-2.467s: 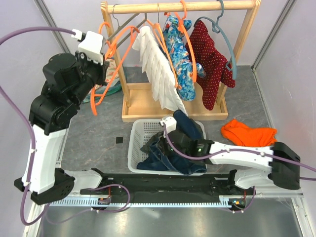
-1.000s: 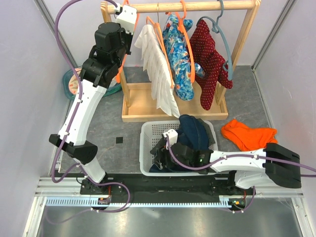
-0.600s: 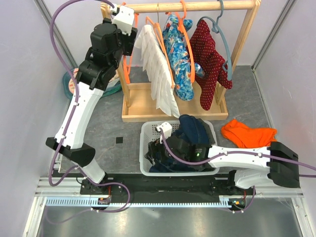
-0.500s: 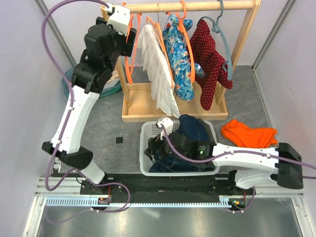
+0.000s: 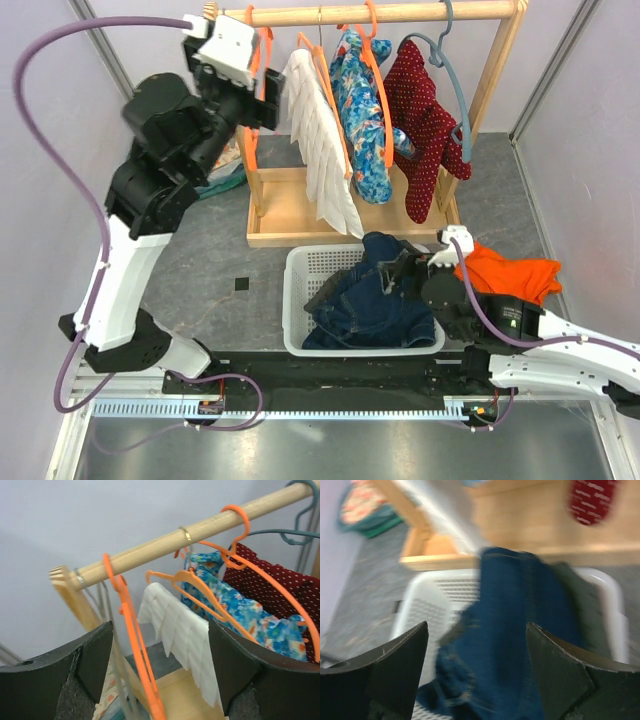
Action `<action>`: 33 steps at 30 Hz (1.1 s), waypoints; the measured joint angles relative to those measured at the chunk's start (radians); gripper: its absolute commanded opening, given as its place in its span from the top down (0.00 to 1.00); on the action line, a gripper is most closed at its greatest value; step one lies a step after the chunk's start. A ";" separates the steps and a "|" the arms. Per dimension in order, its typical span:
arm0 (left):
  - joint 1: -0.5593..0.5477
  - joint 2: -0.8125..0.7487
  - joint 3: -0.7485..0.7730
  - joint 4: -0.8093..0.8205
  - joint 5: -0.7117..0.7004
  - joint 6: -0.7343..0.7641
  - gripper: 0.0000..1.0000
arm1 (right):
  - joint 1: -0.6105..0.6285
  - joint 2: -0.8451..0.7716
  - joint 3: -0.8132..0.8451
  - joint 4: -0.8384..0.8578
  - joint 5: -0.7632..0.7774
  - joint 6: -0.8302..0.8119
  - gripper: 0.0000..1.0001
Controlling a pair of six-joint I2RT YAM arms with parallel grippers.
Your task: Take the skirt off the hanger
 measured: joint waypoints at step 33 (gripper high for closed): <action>-0.066 0.369 0.075 0.008 -0.111 -0.004 0.07 | -0.047 0.333 -0.296 0.368 -0.199 0.034 0.47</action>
